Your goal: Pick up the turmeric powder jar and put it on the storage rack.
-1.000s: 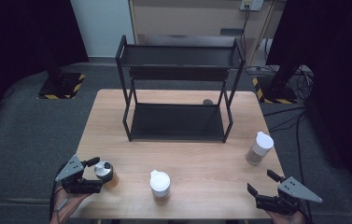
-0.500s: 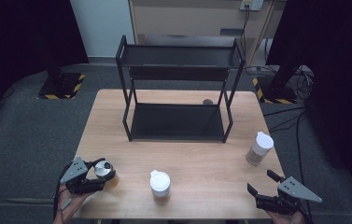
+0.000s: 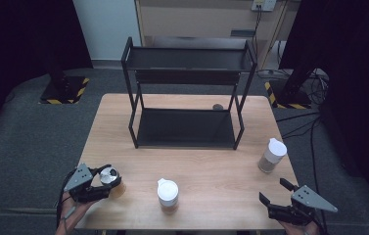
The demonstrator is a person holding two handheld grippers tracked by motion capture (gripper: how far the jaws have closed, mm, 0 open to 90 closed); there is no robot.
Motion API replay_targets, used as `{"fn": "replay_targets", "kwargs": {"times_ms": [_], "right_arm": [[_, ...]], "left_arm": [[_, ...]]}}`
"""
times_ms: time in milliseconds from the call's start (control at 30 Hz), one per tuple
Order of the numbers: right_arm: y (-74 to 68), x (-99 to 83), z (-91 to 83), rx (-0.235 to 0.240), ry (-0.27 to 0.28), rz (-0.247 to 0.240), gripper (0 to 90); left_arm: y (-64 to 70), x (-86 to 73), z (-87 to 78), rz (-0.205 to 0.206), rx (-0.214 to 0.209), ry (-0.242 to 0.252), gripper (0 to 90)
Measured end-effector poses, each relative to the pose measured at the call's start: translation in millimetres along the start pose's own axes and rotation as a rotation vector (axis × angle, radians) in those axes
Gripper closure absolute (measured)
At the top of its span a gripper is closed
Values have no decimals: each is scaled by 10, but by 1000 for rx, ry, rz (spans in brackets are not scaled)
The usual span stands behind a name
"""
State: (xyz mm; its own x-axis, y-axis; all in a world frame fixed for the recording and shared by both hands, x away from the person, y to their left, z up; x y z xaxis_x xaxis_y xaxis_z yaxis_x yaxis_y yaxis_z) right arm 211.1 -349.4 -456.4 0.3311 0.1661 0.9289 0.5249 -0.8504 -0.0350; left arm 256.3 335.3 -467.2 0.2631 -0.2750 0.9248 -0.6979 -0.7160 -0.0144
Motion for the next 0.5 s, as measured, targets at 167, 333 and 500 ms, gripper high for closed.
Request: {"fn": "replay_targets", "kwargs": {"times_ms": [167, 333, 500], "right_arm": [[1, 0, 3, 2, -1, -2, 88], [3, -1, 5, 2, -1, -2, 88], [3, -2, 7, 3, -1, -3, 88]], "left_arm": [[16, 142, 29, 20, -21, 7, 339], [17, 288, 58, 25, -40, 19, 338], [5, 437, 113, 18, -80, 25, 339]]}}
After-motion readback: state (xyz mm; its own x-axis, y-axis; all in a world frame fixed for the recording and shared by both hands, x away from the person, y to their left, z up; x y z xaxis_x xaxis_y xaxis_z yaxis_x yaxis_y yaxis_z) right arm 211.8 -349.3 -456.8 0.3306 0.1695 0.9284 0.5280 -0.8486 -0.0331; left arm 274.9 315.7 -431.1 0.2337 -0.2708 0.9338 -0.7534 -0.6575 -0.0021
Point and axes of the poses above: each handheld gripper's, and its own axes: z roughly forward along the jaws, x roughly out of its top, y roughly to its right, the point moved 8 cm from there along z, roughly forward along the jaws, and after that the axes turned 2 degrees about z, right-handed, at the moved point
